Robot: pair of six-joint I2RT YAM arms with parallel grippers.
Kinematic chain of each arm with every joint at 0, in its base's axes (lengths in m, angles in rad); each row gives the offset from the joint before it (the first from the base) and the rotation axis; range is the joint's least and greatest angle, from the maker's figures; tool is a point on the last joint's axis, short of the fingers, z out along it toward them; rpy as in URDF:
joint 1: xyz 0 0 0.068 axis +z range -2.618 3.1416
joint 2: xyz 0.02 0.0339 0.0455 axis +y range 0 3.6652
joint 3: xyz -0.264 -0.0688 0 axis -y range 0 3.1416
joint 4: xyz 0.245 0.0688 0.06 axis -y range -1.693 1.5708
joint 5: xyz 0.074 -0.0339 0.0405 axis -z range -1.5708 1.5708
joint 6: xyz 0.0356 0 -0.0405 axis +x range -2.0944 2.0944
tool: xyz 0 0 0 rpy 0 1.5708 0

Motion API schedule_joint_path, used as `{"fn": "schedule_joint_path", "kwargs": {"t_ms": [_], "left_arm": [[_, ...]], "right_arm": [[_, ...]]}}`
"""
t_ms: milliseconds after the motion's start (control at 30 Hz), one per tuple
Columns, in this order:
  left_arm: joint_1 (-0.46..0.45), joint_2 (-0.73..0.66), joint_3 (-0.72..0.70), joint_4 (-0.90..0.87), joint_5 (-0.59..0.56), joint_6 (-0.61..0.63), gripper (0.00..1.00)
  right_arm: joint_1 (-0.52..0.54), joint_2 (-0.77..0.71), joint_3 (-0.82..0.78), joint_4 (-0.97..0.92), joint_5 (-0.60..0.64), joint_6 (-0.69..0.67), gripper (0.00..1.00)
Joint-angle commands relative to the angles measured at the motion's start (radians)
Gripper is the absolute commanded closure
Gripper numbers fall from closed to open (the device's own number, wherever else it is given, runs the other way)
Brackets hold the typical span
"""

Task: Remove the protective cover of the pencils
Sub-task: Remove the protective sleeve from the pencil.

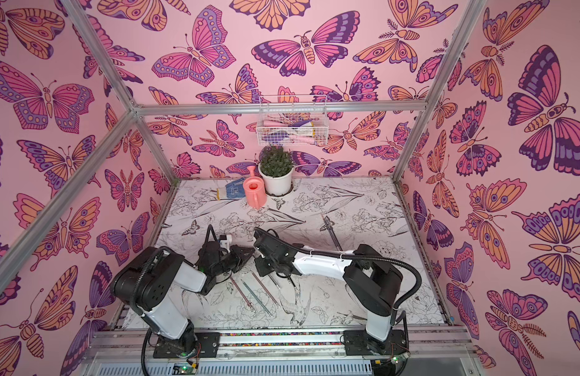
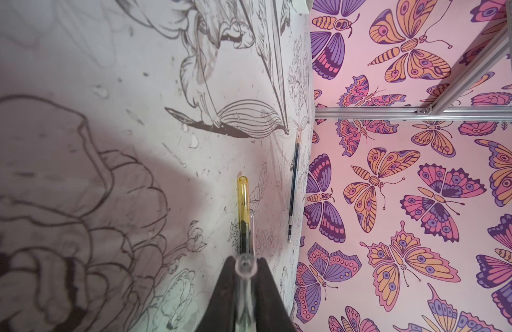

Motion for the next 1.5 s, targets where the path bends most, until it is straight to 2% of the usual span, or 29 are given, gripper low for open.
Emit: {"fn": "schedule_joint_path", "kwargs": {"t_ms": [0,100,267,300,533,867,1067,1200,1300,1467], "left_arm": [[-0.005,-0.04,0.009,-0.019,-0.006,0.033,0.91],[-0.006,-0.064,0.007,-0.043,-0.017,0.042,0.94],[-0.005,-0.082,0.008,-0.053,-0.011,0.043,0.94],[-0.005,-0.086,0.01,-0.061,-0.01,0.045,0.94],[-0.007,-0.094,0.009,-0.08,-0.01,0.049,0.94],[-0.008,-0.136,0.008,-0.149,-0.025,0.074,0.94],[-0.009,-0.135,0.042,-0.16,-0.026,0.079,0.94],[-0.008,-0.161,0.043,-0.198,-0.044,0.096,0.94],[-0.008,-0.212,0.05,-0.283,-0.072,0.129,0.94],[-0.011,-0.312,0.082,-0.549,-0.175,0.184,0.94]], "right_arm": [[-0.004,-0.029,0.016,-0.01,-0.018,0.006,0.96],[-0.003,-0.03,0.016,-0.009,-0.02,0.005,0.95],[-0.004,-0.019,0.028,-0.036,0.001,-0.004,0.63],[-0.004,-0.013,0.037,-0.046,0.002,-0.007,0.6],[-0.004,0.031,0.063,-0.057,0.013,-0.022,0.56],[-0.003,0.114,0.114,-0.091,-0.018,-0.059,0.58],[-0.002,0.114,0.113,-0.101,-0.025,-0.083,0.8],[-0.001,0.101,0.096,-0.099,-0.024,-0.102,0.91],[-0.002,0.086,0.081,-0.102,-0.025,-0.109,0.95],[-0.001,0.056,0.048,-0.099,-0.028,-0.126,0.97]]}}
